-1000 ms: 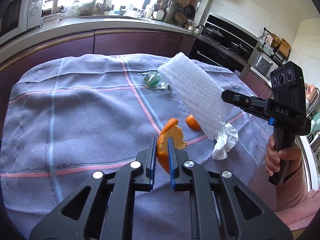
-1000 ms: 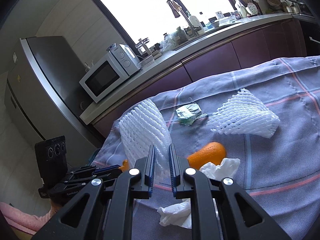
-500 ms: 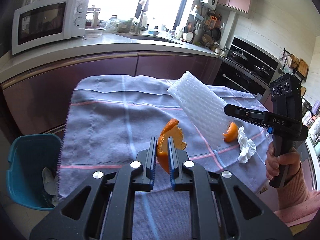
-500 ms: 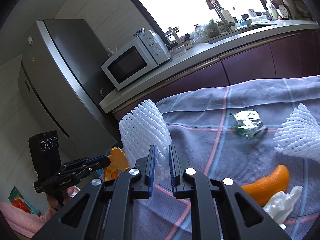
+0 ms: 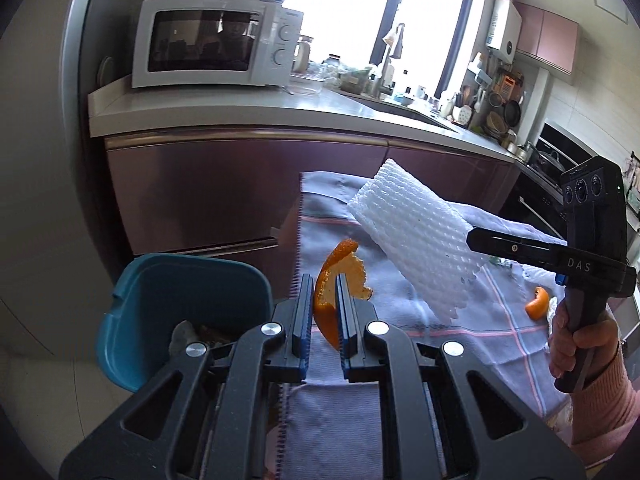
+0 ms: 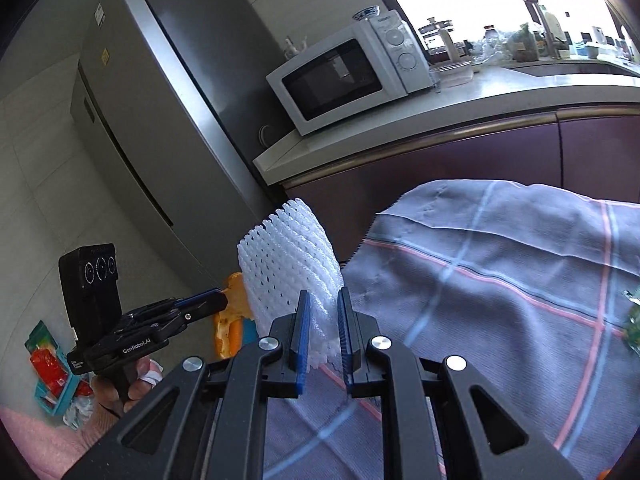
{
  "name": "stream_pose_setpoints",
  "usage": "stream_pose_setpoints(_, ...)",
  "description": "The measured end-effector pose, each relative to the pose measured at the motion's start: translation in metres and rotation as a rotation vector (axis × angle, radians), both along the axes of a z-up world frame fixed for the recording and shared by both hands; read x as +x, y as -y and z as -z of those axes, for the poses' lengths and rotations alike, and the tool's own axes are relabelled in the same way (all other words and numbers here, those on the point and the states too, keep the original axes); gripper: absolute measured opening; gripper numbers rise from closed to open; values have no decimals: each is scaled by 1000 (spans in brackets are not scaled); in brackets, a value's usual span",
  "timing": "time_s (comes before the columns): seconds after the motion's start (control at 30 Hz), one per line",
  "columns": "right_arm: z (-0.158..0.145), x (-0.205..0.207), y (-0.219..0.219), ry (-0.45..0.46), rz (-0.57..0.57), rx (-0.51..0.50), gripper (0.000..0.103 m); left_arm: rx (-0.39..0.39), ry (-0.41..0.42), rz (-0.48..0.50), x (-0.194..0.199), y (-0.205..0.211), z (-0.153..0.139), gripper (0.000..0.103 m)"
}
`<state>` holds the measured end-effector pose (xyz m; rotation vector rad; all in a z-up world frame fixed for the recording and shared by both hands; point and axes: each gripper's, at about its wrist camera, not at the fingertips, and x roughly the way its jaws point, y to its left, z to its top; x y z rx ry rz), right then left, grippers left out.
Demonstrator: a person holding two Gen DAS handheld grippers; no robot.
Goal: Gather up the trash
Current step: 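Lower the peel and foam net into the teal bin and open both tools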
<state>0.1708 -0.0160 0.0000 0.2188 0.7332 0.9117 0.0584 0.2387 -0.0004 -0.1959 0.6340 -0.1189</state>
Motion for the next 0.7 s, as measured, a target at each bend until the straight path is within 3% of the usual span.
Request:
stream_pose_setpoints(0.33, 12, 23, -80, -19, -88, -85, 12, 14, -45, -146, 4, -64, 19, 11)
stream_pose_setpoints(0.7, 48, 46, -140, -87, -116, -190, 13, 42, -146, -225, 28, -97, 62, 12)
